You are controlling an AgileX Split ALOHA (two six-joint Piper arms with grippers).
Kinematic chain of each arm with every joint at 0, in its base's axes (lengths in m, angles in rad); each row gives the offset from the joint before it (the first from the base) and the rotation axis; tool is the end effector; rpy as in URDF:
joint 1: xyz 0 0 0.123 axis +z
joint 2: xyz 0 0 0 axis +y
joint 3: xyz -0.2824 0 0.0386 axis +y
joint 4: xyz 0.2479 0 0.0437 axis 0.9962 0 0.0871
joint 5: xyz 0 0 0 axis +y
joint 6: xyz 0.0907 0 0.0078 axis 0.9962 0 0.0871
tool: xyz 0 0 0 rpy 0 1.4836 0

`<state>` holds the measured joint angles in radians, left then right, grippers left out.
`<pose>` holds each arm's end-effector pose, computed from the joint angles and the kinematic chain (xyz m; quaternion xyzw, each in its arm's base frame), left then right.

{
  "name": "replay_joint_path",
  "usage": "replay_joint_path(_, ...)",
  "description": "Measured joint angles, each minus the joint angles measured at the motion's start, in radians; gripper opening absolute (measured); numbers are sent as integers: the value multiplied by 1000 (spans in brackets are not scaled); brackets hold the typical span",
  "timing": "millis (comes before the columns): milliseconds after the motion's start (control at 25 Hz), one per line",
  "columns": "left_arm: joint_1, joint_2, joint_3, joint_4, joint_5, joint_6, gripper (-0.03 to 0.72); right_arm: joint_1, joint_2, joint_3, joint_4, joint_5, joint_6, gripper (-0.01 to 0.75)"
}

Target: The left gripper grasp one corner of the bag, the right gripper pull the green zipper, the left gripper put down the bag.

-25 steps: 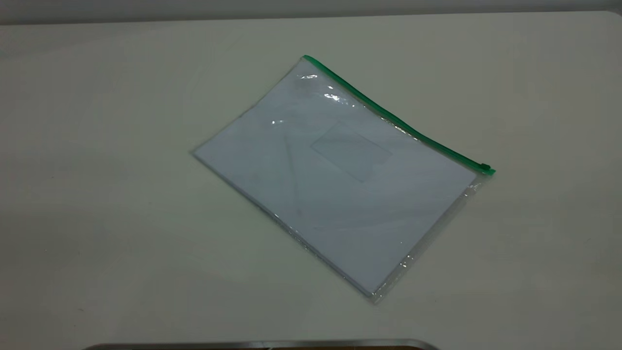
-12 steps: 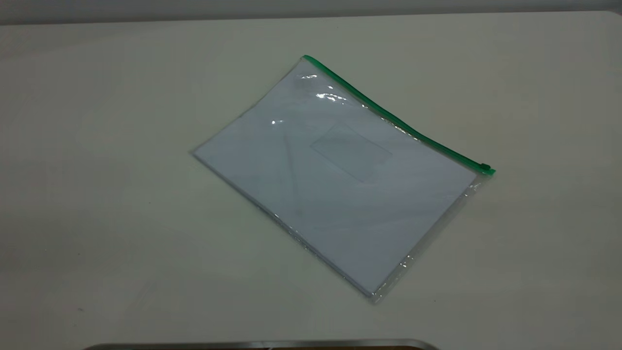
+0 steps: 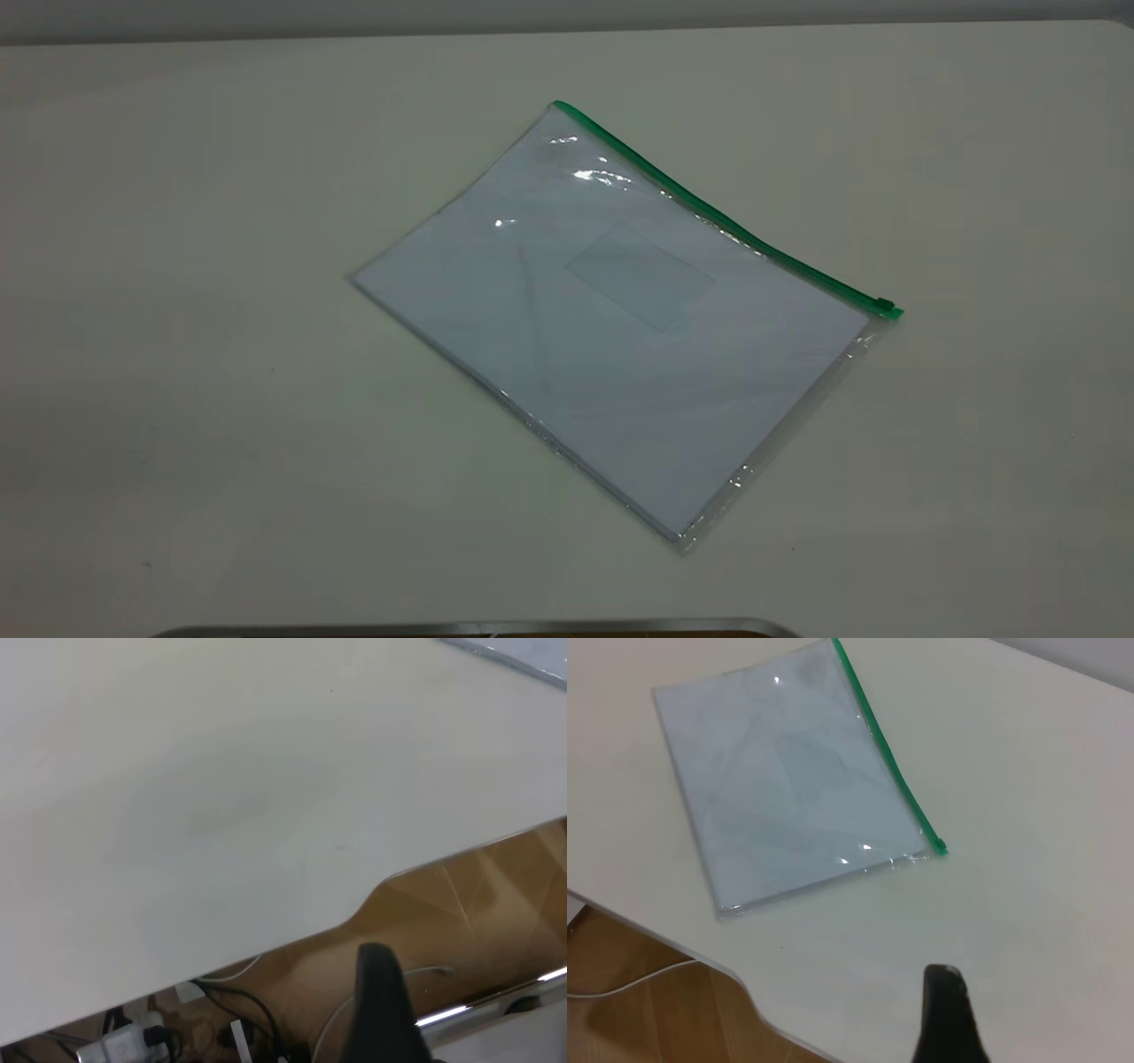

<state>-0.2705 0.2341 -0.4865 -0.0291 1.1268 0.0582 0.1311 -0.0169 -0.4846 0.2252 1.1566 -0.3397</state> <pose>0.0259 -0.0097 0.2657 0.1504 0.9118 -0.0549 0.3781 -0.0135 0.0170 0.2670 -0.2127 0.8450 0.0616 0.4867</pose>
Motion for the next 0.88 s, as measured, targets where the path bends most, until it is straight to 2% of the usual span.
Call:
replay_joint_path(160,18,-5,0,0,-1,0,590,0,0,0,0,0,0,547)
replay_joint_path(360,155,-83,0,0,-2,0,590,0,0,0,0,0,0,547)
replay_joint_path(480,209,-149,0,0,-2,0,590,0,0,0,0,0,0,547)
replay_joint_path(880,221,-253,0,0,5,0,590,0,0,0,0,0,0,547)
